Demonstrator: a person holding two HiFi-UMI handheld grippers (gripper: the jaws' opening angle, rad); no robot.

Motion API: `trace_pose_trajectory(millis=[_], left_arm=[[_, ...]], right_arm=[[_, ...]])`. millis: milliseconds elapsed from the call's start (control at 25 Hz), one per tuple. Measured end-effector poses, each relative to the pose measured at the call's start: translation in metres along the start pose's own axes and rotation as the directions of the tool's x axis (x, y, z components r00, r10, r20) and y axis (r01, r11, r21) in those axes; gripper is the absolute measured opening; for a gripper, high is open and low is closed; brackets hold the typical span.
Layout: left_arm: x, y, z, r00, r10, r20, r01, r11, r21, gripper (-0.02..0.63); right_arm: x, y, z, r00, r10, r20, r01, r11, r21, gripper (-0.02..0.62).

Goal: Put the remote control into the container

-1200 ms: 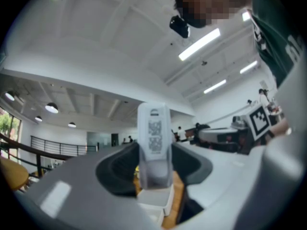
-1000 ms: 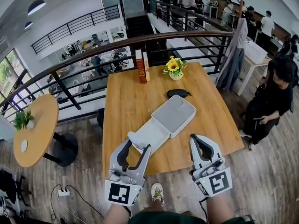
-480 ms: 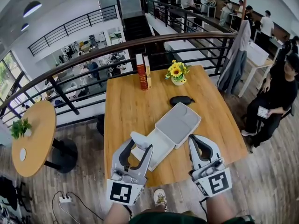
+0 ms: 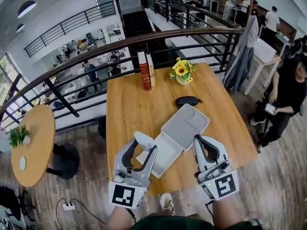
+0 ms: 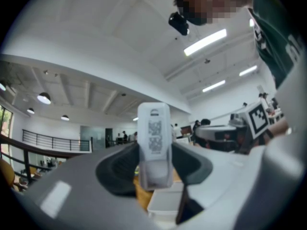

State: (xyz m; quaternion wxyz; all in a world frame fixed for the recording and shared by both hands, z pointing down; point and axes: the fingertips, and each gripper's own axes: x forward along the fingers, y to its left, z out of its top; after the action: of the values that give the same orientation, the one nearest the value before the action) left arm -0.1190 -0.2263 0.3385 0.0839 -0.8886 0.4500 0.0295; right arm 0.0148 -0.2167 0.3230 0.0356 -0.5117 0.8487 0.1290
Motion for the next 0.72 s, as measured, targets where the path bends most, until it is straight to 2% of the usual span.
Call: trace_pose_trajectory(millis=[400, 720], left_arm=[[0.003, 0.017, 0.003, 1.000, -0.020, 0.020, 0.020, 1.000, 0.007, 0.213], [0.002, 0.022, 0.002, 1.000, -0.004, 0.013, 0.004, 1.000, 0.001, 0.213]], right_arm=[[0.025, 0.005, 0.007, 1.000, 0.000, 0.015, 0.000, 1.000, -0.027, 0.017], [0.022, 0.004, 0.008, 1.000, -0.015, 0.015, 0.016, 0.999, -0.029, 0.017]])
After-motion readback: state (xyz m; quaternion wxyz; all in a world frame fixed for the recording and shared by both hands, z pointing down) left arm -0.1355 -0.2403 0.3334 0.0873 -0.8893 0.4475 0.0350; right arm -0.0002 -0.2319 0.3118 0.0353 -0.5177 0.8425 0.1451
